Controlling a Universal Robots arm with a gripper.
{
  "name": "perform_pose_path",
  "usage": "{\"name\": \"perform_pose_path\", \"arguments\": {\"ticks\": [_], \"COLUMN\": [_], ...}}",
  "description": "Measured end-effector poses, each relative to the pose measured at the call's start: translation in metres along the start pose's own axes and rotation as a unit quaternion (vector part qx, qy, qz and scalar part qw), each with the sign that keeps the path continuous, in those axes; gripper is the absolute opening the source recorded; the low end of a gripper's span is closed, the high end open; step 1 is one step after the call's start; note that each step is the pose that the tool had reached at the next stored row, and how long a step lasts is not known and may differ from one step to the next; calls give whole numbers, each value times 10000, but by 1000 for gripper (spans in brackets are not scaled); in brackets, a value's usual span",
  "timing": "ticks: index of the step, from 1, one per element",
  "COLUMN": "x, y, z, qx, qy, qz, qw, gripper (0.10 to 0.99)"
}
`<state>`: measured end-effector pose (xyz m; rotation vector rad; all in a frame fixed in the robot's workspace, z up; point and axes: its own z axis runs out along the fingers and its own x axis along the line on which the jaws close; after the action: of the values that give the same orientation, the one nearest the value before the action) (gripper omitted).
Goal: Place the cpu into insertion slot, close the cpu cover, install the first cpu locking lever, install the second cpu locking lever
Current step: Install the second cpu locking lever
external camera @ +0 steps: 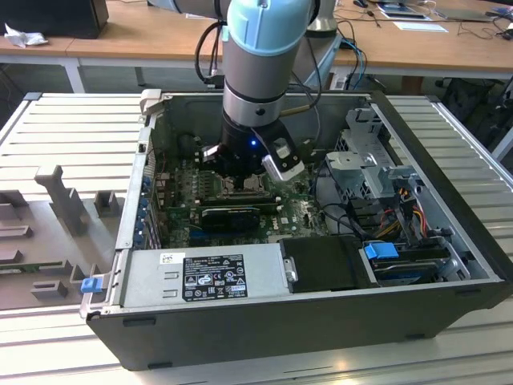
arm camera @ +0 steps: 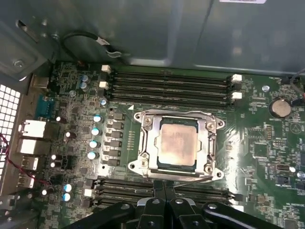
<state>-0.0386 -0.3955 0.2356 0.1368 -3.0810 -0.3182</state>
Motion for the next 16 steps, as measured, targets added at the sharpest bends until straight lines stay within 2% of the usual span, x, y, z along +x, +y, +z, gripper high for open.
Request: {"name": "perform_pose_path", "arguments": {"ticks": [7,9,11,12,14,15,16], "x": [85,104,155,183,223,228,236], "y": [-20,-26,-34,-61,-113,-134,-174], "z": [153,187,210,231,238,237,237], "qx": [-17,-52,-137,-193,-338,-373,-438], "qy": [12,10,2,-3,-17,-20,-26], "qz": [-62,-68,-74,-85,-93,-95,-98], "qw": [10000,10000,9999,9998,9994,9993,9990], "gripper": [106,106,106,106,106,106,106]}}
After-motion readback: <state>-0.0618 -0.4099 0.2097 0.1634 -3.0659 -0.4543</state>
